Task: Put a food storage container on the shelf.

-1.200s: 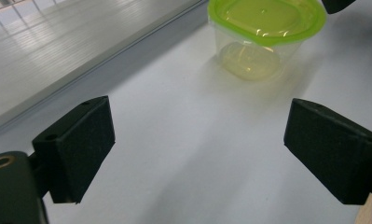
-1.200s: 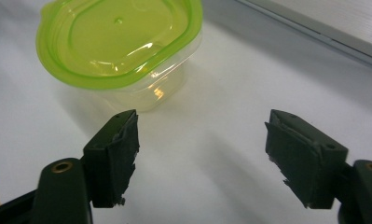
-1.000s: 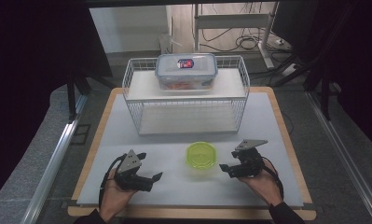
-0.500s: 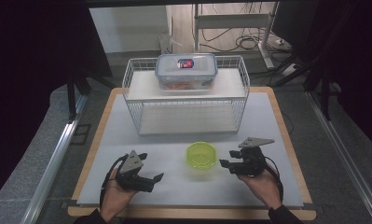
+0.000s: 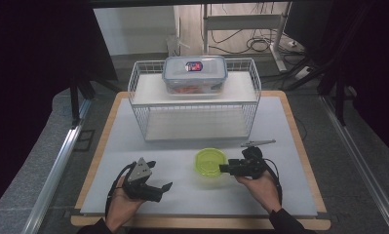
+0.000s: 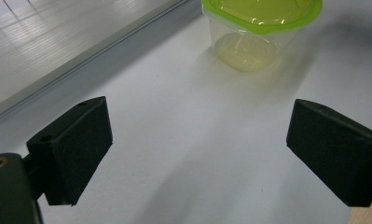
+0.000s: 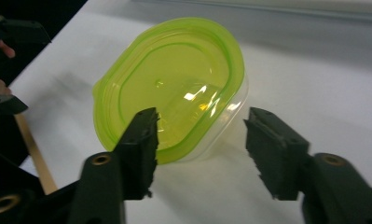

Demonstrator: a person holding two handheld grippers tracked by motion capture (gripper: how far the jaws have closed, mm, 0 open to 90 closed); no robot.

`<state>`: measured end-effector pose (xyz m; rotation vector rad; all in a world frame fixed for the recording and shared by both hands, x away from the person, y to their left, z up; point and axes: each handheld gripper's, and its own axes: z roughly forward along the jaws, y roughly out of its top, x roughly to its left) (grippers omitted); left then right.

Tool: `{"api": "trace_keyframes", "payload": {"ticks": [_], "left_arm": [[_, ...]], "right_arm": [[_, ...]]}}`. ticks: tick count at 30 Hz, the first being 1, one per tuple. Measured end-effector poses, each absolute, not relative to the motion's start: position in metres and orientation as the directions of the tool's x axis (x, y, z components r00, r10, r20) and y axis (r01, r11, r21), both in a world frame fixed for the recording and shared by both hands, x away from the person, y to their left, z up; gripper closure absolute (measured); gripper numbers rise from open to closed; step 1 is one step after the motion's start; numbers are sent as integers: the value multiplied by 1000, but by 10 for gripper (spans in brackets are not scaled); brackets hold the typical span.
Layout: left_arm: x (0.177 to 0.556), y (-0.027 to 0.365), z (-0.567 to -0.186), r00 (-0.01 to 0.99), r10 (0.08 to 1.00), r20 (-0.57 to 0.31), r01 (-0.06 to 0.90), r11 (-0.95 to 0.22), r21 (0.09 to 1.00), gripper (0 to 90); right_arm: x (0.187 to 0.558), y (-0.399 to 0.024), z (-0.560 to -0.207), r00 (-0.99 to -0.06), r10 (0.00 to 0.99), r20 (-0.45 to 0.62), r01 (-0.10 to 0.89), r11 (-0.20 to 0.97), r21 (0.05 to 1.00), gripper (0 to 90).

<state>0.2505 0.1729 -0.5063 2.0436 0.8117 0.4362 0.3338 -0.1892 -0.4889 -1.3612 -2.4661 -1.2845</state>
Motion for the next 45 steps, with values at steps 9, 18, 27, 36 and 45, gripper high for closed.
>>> {"api": "trace_keyframes", "payload": {"ticks": [9,18,27,36,45], "left_arm": [[251,172,-507,729,685,8,380,-414,827,68],[250,171,-507,730,683,16,377,-422,825,69],[250,171,-507,731,682,21,374,-426,824,71],[250,171,-507,731,682,22,375,-428,822,72],[251,171,-508,734,679,25,375,-435,819,73]], "right_arm": [[348,-189,-495,-559,652,512,777,197,598,656],[360,-185,-495,-534,660,529,793,173,585,777],[363,-177,-491,-548,645,533,788,183,588,802],[362,-176,-487,-554,594,584,796,171,581,813],[371,-176,-493,-566,655,501,777,222,588,667]]}}
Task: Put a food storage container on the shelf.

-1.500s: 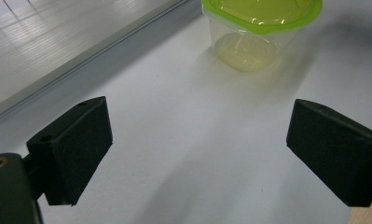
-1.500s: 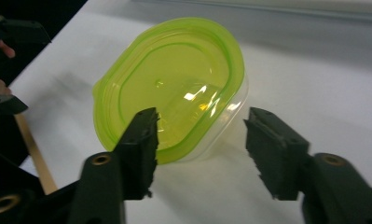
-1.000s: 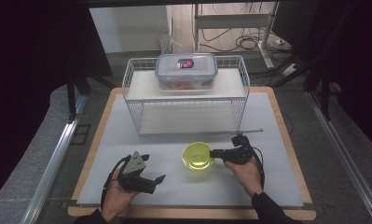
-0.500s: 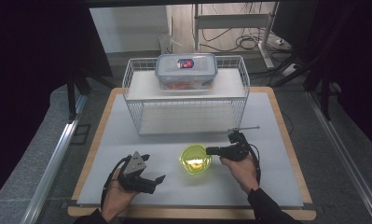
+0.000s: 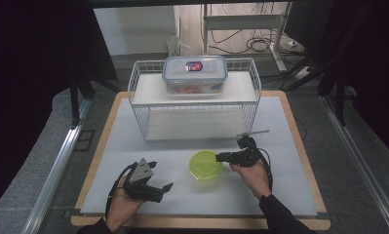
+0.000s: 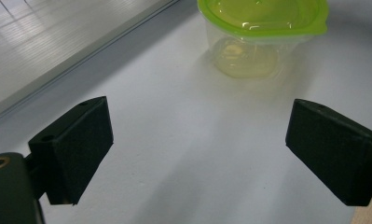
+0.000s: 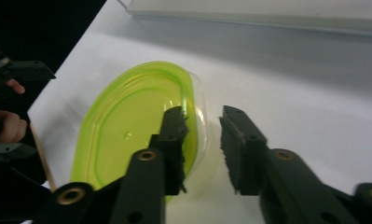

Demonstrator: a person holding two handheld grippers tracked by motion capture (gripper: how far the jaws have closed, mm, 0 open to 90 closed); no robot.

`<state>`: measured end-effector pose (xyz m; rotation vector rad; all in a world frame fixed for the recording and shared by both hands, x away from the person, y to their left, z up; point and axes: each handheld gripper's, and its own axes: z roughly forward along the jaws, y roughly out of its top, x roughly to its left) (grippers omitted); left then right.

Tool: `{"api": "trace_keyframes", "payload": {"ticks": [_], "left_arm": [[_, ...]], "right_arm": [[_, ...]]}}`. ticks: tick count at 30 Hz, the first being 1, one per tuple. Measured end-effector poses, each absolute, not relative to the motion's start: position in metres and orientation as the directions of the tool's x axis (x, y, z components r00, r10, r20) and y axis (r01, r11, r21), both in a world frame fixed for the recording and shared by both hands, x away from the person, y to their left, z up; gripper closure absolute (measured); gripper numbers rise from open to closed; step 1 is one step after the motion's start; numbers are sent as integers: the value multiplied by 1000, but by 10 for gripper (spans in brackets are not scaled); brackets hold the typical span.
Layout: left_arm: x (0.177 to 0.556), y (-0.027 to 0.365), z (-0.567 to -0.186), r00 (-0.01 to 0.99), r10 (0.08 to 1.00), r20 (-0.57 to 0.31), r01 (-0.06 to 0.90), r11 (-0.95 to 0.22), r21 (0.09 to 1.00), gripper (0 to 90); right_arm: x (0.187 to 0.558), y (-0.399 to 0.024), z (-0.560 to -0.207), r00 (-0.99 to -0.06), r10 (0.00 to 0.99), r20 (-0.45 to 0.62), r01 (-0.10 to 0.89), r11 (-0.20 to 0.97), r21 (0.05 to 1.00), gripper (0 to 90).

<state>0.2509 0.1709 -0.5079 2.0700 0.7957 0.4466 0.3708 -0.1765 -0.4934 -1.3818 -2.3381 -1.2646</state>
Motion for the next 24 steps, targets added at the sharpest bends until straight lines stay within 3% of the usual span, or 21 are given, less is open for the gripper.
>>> {"api": "trace_keyframes", "payload": {"ticks": [5,11,24], "left_arm": [[251,171,-508,736,676,27,374,-440,816,73],[251,170,-508,739,674,28,373,-442,816,73],[251,171,-507,735,677,32,370,-441,818,73]], "right_arm": [[380,-174,-497,-572,634,521,779,219,588,637],[386,-176,-503,-544,561,624,815,177,551,789],[378,-178,-493,-516,524,677,831,116,544,832]]}}
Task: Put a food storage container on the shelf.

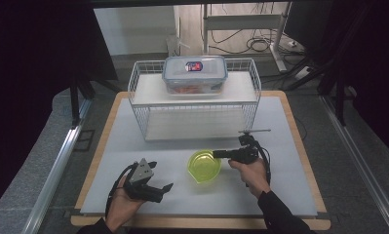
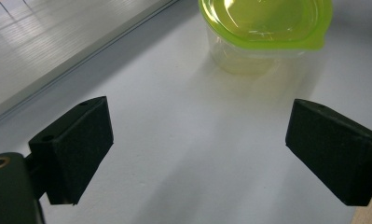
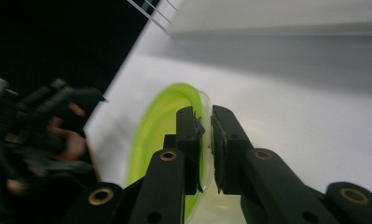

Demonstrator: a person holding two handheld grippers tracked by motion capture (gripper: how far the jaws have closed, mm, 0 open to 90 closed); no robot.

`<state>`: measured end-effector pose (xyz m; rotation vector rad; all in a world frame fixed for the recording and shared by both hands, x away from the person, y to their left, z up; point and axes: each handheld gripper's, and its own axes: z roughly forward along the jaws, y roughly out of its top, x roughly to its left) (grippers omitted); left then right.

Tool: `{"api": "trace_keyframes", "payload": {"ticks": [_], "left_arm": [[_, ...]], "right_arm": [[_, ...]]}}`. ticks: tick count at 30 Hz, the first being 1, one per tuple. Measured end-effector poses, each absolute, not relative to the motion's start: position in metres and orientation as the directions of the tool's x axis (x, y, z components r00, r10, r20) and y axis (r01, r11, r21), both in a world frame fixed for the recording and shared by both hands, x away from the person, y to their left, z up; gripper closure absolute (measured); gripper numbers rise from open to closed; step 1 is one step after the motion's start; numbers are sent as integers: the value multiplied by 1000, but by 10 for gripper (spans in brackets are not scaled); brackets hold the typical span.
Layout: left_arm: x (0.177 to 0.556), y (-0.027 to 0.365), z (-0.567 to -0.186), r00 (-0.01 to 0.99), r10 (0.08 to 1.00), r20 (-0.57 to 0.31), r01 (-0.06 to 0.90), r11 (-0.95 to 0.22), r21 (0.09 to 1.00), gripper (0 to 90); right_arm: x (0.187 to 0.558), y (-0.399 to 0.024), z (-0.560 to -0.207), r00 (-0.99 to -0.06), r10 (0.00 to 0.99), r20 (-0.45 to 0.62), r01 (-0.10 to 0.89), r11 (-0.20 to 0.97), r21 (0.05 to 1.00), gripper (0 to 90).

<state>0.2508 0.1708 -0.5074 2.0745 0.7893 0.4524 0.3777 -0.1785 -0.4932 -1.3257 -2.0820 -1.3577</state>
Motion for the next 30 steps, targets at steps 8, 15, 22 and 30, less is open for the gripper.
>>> {"api": "trace_keyframes", "payload": {"ticks": [8,15,22,30], "left_arm": [[251,171,-507,735,678,33,371,-442,817,73],[251,171,-508,735,678,31,374,-443,815,74],[251,170,-509,738,675,32,374,-447,813,74],[251,170,-509,738,674,33,373,-448,813,74]], "right_arm": [[378,-180,-484,-534,505,678,822,124,556,834],[380,-184,-489,-559,607,565,791,186,583,786],[382,-189,-499,-546,613,571,807,202,555,680],[381,-193,-502,-534,561,632,833,222,507,644]]}}
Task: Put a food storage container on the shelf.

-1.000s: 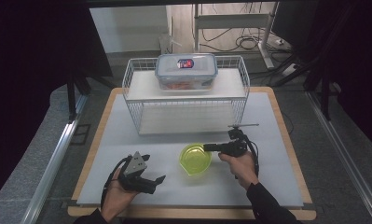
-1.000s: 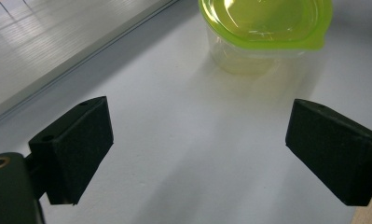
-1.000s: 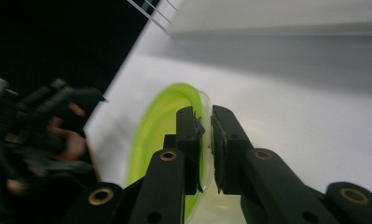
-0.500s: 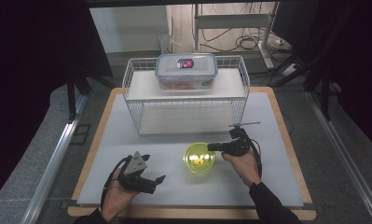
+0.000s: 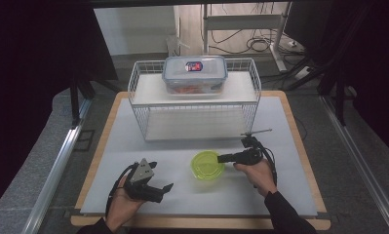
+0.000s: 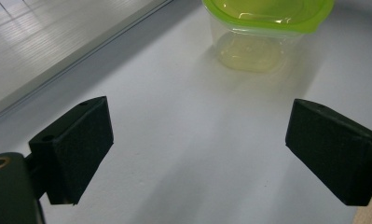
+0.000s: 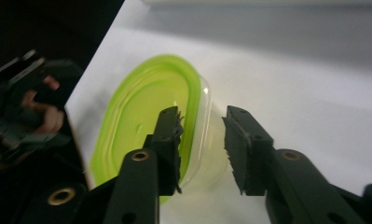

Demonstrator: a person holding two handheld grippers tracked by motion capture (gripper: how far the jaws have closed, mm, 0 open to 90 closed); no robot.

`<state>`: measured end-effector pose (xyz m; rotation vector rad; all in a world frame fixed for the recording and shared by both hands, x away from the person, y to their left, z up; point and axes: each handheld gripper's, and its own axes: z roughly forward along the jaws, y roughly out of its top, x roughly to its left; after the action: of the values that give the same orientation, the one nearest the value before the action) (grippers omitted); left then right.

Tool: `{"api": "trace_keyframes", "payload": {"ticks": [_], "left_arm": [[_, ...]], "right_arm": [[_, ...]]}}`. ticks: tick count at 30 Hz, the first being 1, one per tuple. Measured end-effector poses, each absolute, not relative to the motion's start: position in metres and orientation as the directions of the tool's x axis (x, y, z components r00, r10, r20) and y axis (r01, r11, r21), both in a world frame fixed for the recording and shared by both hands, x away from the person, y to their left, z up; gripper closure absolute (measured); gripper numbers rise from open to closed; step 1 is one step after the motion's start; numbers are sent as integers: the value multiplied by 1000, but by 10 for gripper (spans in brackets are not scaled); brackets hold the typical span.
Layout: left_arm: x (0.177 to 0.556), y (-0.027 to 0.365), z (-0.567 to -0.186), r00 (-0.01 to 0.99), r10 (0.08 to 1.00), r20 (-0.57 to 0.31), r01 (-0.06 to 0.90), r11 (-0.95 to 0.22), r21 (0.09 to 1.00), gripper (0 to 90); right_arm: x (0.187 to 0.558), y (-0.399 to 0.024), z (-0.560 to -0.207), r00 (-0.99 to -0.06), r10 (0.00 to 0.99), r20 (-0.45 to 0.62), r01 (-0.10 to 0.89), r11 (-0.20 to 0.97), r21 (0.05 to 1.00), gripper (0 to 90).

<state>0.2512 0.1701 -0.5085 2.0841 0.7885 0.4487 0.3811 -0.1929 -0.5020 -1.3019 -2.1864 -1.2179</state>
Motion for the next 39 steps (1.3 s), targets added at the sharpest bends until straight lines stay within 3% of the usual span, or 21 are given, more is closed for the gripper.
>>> {"api": "trace_keyframes", "payload": {"ticks": [10,18,26,39], "left_arm": [[251,169,-509,739,672,38,371,-454,810,74],[251,169,-509,739,672,41,368,-455,811,74],[252,170,-508,733,678,43,373,-454,809,75],[254,172,-509,733,679,37,390,-464,795,43]], "right_arm": [[370,-195,-501,-513,540,667,850,209,484,803],[361,-187,-493,-535,567,626,829,210,519,815],[361,-193,-487,-516,543,662,836,152,527,817],[375,-199,-414,-543,490,682,804,69,591,817]]}}
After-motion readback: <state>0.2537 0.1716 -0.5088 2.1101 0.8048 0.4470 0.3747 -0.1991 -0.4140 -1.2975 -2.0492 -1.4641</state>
